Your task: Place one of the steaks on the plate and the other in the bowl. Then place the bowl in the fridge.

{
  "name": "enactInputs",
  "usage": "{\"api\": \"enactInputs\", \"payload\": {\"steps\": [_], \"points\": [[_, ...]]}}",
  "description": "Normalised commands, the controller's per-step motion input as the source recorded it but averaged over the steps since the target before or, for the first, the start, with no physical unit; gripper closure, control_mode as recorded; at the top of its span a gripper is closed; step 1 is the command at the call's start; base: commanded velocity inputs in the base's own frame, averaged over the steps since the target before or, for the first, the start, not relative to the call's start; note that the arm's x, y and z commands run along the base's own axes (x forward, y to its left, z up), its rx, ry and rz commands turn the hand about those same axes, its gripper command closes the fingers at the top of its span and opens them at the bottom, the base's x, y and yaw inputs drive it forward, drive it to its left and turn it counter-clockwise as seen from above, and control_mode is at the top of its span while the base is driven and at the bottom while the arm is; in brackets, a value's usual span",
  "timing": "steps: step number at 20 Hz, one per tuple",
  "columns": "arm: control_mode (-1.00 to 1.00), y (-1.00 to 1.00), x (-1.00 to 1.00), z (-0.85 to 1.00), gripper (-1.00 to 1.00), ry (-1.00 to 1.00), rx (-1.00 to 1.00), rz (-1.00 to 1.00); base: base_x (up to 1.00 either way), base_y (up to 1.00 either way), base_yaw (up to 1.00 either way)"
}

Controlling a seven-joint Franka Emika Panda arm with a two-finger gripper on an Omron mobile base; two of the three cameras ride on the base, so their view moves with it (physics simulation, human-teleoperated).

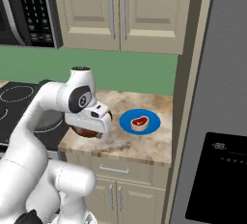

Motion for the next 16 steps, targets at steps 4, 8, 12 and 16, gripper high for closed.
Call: {"api": "enactInputs", "payload": {"steps": [4,8,12,16], "points": [[-1.0,0.62,-1.0,0.14,-1.0,-0.02,0.0,0.0,0.0,0.0,0.0],[-1.0,0.07,-0.34,0.01,-1.0,0.0,0.0,0.01,0.0,0.0,0.0],[-1.0,0.05,-0.01,0.0,-1.0,0.0,0.0,0.02,0.0,0.0,0.0],[1.0,0.18,-0.1,0.0,-1.0,0.0,0.0,0.07,-0.05,0.16,0.02]]}}
